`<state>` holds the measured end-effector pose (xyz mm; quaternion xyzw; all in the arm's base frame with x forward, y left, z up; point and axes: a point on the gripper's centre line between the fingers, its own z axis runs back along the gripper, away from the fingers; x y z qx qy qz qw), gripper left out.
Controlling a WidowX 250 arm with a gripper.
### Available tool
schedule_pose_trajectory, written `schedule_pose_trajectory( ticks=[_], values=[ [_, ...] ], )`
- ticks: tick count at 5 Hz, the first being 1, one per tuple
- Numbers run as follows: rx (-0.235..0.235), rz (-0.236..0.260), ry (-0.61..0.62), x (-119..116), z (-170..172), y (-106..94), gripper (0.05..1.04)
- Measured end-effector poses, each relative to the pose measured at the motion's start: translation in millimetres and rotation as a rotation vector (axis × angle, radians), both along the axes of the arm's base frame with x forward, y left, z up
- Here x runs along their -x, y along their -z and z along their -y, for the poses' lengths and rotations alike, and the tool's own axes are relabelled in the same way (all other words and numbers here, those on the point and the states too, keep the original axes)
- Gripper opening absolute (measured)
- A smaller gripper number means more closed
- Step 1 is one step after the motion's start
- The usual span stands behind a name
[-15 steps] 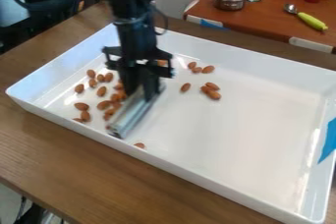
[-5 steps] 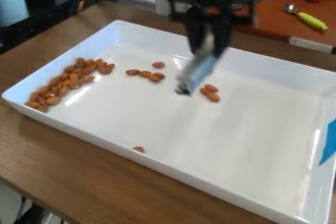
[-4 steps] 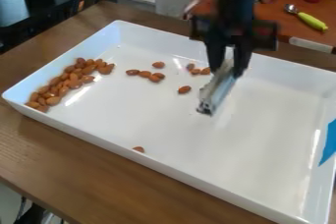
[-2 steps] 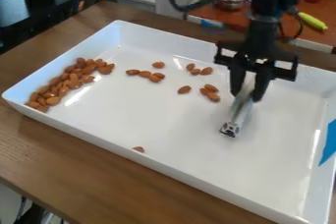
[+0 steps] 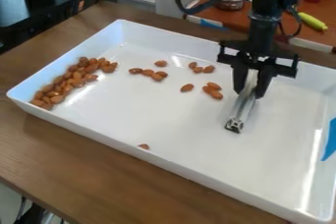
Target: Sweep into pile
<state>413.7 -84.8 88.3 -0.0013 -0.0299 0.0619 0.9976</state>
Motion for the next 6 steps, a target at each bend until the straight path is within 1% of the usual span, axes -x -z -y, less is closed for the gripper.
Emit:
schedule_pose_trajectory(
  ticks=[1, 2, 3, 4, 5, 6],
  values=[
    [0.014, -0.003, -0.024, -4.9, -29.2, 0.0, 0.35],
    [0.036, -0.015, -0.052, -3.4, -79.0, -1.0, 0.35],
    [0.056, -0.04, -0.051, 6.5, -115.5, 0.5, 0.35],
    [0.073, -0.053, -0.085, 17.3, -150.5, -0.2, 0.35],
    [0.089, -0.058, -0.166, 30.0, -181.3, 0.0, 0.35],
    [0.094, -0.044, -0.209, 38.3, -203.1, -0.6, 0.35]
  ],
)
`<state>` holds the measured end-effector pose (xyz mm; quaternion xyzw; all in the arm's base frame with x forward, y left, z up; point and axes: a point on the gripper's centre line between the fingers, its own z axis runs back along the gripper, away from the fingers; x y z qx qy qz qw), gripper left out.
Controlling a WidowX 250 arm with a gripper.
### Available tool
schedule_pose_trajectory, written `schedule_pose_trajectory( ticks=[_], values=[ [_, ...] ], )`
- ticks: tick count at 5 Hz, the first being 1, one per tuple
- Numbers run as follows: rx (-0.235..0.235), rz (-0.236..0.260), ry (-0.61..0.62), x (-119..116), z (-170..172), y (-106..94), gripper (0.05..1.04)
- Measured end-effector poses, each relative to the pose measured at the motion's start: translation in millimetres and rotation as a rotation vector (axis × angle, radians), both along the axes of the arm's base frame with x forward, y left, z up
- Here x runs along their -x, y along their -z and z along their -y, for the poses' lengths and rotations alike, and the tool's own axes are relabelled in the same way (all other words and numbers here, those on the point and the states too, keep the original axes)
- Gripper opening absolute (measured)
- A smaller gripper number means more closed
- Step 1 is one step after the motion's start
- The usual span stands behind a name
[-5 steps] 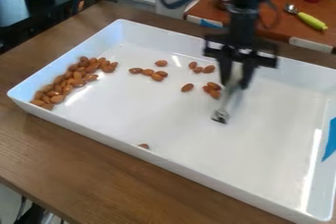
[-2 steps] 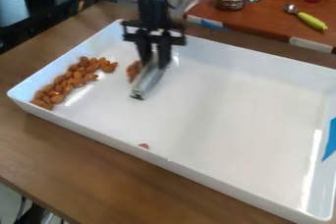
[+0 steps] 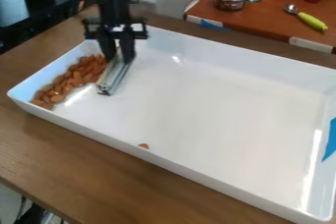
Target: Sweep into pile
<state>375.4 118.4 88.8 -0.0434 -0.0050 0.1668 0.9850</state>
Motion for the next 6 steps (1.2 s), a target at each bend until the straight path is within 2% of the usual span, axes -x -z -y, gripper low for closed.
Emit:
schedule_pose_trajectory(
  ticks=[1, 2, 3, 4, 5, 6],
  values=[
    [0.059, 0.006, -0.024, 15.8, -8.4, -8.9, 0.35],
    [0.143, 0.048, -0.022, 20.1, 10.9, -41.8, 0.35],
    [0.257, 0.016, 0.0, 18.3, 55.5, -58.0, 0.35],
    [0.274, 0.061, 0.068, 17.5, 101.5, -82.1, 0.35],
    [0.247, 0.095, 0.152, 42.4, 147.2, -66.1, 0.35],
    [0.191, 0.116, 0.186, 52.7, 164.2, -44.4, 0.35]
  ],
)
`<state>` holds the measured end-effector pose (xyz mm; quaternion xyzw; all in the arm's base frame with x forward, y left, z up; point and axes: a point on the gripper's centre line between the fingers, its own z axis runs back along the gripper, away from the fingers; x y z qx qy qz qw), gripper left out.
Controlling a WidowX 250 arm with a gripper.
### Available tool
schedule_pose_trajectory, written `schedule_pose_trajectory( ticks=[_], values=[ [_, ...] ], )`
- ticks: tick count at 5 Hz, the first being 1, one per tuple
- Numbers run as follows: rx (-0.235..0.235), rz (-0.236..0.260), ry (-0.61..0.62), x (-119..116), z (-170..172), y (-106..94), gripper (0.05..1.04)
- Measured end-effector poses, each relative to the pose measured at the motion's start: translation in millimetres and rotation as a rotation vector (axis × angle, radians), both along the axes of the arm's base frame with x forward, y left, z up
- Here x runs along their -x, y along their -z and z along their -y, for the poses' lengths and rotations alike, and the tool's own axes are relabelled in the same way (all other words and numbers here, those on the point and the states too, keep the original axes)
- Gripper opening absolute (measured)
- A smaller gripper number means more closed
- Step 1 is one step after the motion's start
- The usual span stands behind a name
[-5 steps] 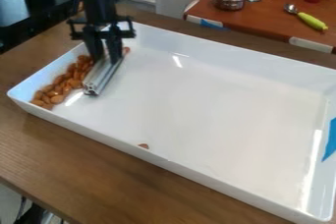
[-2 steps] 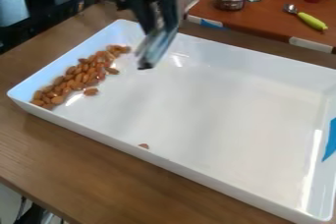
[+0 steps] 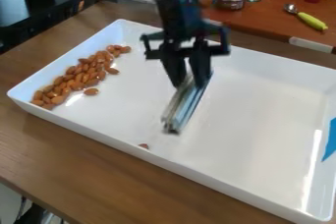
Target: Sweep into pile
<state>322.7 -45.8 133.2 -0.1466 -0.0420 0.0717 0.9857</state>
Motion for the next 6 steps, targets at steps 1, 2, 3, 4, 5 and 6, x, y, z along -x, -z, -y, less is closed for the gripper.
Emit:
schedule_pose_trajectory(
  ticks=[1, 2, 3, 4, 5, 6],
  values=[
    [-0.064, 0.026, 0.008, 4.8, 4.1, 23.7, 0.35],
    [-0.118, 0.049, 0.006, 8.9, -1.5, 42.0, 0.35],
    [-0.144, 0.062, 0.019, 10.3, -7.2, 45.8, 0.35],
    [-0.153, 0.048, 0.026, 14.3, -24.9, 46.2, 0.35],
    [-0.167, 0.033, 0.042, 20.1, -48.8, 42.5, 0.35],
    [-0.197, 0.018, 0.058, 25.4, -75.8, 41.4, 0.35]
  ],
)
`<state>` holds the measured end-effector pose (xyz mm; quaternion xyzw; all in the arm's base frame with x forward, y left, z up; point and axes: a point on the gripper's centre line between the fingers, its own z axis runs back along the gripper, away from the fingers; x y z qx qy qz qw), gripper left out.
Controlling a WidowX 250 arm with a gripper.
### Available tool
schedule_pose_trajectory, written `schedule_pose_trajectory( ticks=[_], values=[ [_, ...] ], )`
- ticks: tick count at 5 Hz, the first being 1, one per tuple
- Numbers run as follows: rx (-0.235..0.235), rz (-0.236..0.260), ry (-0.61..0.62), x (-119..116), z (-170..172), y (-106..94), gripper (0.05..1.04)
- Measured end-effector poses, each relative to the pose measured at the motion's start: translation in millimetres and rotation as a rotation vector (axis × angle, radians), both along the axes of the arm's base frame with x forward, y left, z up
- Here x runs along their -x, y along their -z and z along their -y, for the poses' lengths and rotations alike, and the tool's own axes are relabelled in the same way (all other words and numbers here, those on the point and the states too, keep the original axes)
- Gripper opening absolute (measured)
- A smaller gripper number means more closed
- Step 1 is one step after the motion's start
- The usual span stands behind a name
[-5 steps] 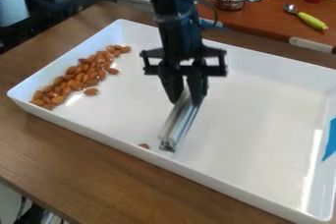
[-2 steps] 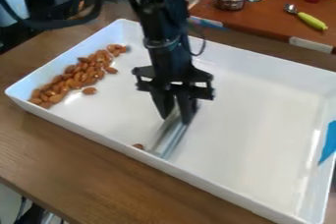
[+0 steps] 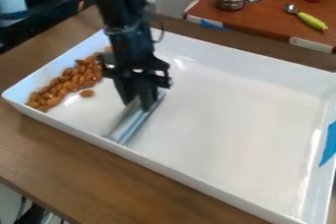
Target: Sweep into pile
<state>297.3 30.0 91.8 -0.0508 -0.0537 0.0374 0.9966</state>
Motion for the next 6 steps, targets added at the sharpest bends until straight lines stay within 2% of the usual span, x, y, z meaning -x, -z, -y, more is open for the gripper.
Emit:
schedule_pose_trajectory(
  ticks=[3, 4, 5, 6],
  values=[
    [-0.159, 0.015, 0.018, 1.9, -76.8, 2.9, 0.35],
    [-0.19, 0.011, 0.004, -1.7, -98.8, 0.7, 0.35],
    [-0.137, -0.013, -0.012, 0.6, -99.4, -8.0, 0.35],
    [-0.037, -0.03, -0.02, -7.1, -76.8, -27.1, 0.35]
  ],
)
